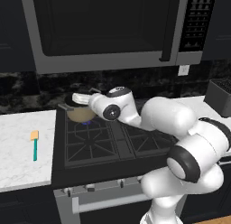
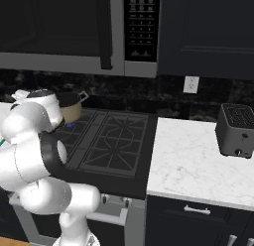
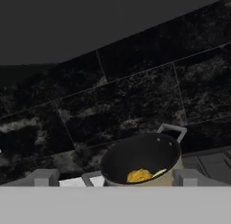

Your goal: Put the squash and lemon wedge in the pot. Retrieve the spatula and lightly stir the vegetables in the pot.

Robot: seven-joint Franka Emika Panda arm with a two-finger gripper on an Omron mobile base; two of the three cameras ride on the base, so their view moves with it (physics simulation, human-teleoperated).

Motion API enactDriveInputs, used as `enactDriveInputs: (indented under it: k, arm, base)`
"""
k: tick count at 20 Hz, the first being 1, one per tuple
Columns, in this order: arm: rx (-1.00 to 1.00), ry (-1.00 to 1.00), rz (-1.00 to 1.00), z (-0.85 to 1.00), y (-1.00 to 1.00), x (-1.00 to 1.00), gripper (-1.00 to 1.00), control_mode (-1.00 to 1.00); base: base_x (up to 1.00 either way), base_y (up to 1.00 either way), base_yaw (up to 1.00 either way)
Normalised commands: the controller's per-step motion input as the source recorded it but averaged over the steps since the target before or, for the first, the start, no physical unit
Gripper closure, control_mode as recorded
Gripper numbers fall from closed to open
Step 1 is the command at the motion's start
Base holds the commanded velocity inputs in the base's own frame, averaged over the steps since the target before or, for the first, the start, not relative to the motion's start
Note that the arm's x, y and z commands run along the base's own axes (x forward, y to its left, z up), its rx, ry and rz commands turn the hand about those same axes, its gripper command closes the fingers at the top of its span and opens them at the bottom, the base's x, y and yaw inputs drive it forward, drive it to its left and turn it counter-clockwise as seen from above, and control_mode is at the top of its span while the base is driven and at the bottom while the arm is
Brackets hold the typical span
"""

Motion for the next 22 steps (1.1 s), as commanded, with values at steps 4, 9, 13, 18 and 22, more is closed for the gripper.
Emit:
enactDriveInputs:
  k: [4,9,13,18,22]
  arm:
    - [0.20,0.12,0.00,1.00,0.13,-1.00,-1.00,-1.00]
    - [0.18,0.31,0.00,0.87,0.16,-0.91,-1.00,-1.00]
    - [0.12,0.44,0.00,0.79,0.22,-0.67,-1.00,-1.00]
    - [0.06,0.40,0.00,0.98,0.26,-0.75,-1.00,-1.00]
    - [0.00,0.35,0.00,1.00,0.25,-0.67,-1.00,-1.00]
  base:
    - [0.00,0.00,0.00]
    - [0.00,0.00,0.00]
    - [0.00,0.00,0.00]
    - [0.00,0.00,0.00]
    - [0.00,0.00,0.00]
